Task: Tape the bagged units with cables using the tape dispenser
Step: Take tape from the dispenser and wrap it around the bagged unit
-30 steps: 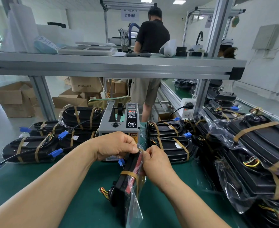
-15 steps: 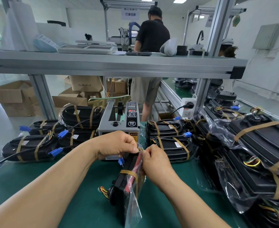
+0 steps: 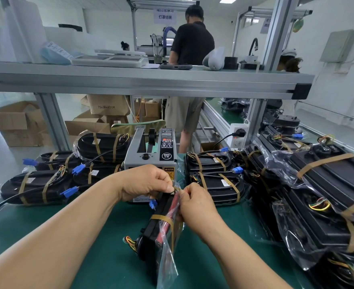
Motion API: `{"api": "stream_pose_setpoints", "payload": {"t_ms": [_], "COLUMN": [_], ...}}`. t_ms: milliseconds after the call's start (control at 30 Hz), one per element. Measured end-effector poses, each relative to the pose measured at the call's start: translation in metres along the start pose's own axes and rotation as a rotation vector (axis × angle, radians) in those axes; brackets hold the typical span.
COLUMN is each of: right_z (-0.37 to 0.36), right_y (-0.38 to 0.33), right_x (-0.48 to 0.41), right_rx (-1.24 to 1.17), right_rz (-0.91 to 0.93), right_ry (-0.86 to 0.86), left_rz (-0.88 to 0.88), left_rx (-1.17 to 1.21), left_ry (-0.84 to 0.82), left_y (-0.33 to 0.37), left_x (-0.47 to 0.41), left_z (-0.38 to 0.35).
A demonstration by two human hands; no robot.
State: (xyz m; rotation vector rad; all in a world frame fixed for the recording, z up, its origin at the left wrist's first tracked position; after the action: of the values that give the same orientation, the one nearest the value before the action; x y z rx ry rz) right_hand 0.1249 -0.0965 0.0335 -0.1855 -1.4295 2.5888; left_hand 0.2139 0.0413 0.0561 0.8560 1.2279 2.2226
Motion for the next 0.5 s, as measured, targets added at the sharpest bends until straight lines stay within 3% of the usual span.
{"api": "stream_pose_setpoints", "payload": {"t_ms": [367, 500], "right_z": [-0.002, -0.001], "right_y": [0.004, 0.008], "right_x": [-0.003, -0.004], "right_rx": [-0.043, -0.067], "right_rz": [-0.014, -0.023], "right_ry": [-0.002, -0.006], "left_rz": [-0.002, 0.055], "left_rx": [-0.069, 0.056], "left_ry": [0.075, 0.172], "left_y": [0.005, -0.002], "left_x": [0.0, 0.002], "left_z": [-0.004, -0.01]}}
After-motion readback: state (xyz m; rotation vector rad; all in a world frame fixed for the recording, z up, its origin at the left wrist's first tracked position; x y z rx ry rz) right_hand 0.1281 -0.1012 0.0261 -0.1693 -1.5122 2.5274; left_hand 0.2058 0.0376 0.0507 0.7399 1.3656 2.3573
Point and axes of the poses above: each hand's wrist, its own x-axis away from the middle knuckle, its own z-axis out of the back of the hand, y = z × x, the point moved 2 cm from there along -x, towards the middle knuckle, and after that the axes turned 5 degrees about z, right-handed, at the moved point
